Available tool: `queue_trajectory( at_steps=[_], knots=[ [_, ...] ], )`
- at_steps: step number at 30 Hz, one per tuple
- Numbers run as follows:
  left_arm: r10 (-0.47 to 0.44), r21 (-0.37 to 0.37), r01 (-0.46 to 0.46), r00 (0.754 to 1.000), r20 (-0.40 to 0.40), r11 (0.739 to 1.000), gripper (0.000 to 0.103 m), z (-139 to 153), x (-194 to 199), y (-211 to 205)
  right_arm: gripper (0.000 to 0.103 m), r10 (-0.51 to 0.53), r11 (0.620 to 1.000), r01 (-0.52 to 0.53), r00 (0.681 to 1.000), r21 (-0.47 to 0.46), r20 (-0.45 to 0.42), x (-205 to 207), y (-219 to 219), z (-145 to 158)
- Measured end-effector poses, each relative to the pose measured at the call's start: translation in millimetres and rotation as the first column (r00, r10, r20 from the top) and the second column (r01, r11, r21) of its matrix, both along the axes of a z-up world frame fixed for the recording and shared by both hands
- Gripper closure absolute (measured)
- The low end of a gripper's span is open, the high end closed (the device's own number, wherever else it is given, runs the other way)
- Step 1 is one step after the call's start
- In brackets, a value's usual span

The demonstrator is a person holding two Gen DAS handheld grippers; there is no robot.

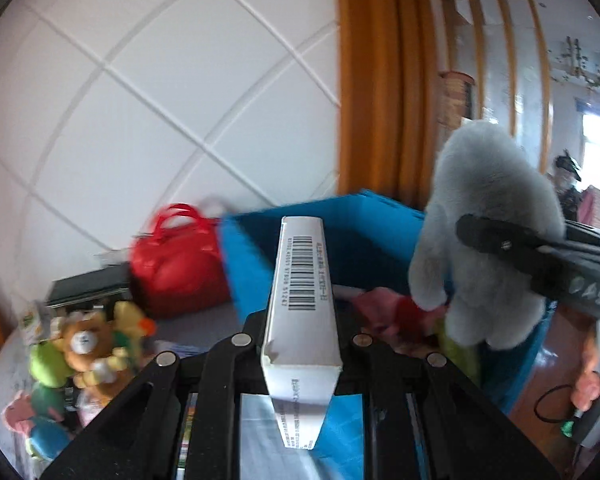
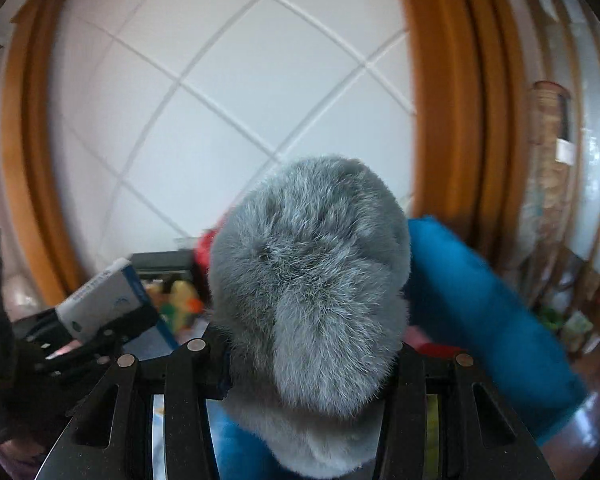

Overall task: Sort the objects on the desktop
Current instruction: 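Carry the white box and grey plush toward the blue bin, then lower both grippers into the bin and open them to release box and plush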

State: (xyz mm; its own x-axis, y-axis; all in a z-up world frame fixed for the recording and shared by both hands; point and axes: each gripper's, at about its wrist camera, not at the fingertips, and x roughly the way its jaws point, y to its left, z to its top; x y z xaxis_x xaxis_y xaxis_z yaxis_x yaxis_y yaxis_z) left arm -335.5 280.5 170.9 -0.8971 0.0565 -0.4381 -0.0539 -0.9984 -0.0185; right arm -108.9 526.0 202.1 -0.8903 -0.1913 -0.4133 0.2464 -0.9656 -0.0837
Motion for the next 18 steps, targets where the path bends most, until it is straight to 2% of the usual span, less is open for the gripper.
queue_trajectory(
  at_steps=[4, 7, 9, 13, 18],
  knots=[
    [-0.029, 0.003, 0.029, 0.987, 0.157, 1.000, 0.086, -14, -45, 57, 0.059, -0.051, 0.998, 0.047, 0.995, 0.052, 0.083, -29, 48, -18],
    [-0.045, -0.012, 0.049, 0.971, 0.235, 0.999, 0.086, -22, -62, 88, 0.059, -0.069, 0.994, 0.054, 0.986, 0.096, 0.154, -44, 77, -35],
    [-0.043, -0.039, 0.054, 0.968, 0.246, 0.998, 0.086, -24, -68, 105, 0.059, -0.062, 0.993, 0.041, 0.980, 0.108, 0.192, -51, 89, -52],
    [-0.021, -0.085, 0.049, 0.954, 0.297, 0.995, 0.086, -36, -83, 131, 0.059, -0.043, 0.993, 0.016, 0.971, 0.114, 0.237, -56, 114, -58],
    [0.009, -0.109, 0.031, 0.936, 0.353, 0.994, 0.086, -52, -94, 149, 0.058, -0.013, 0.993, -0.021, 0.959, 0.117, 0.282, -63, 132, -77]
  ],
)
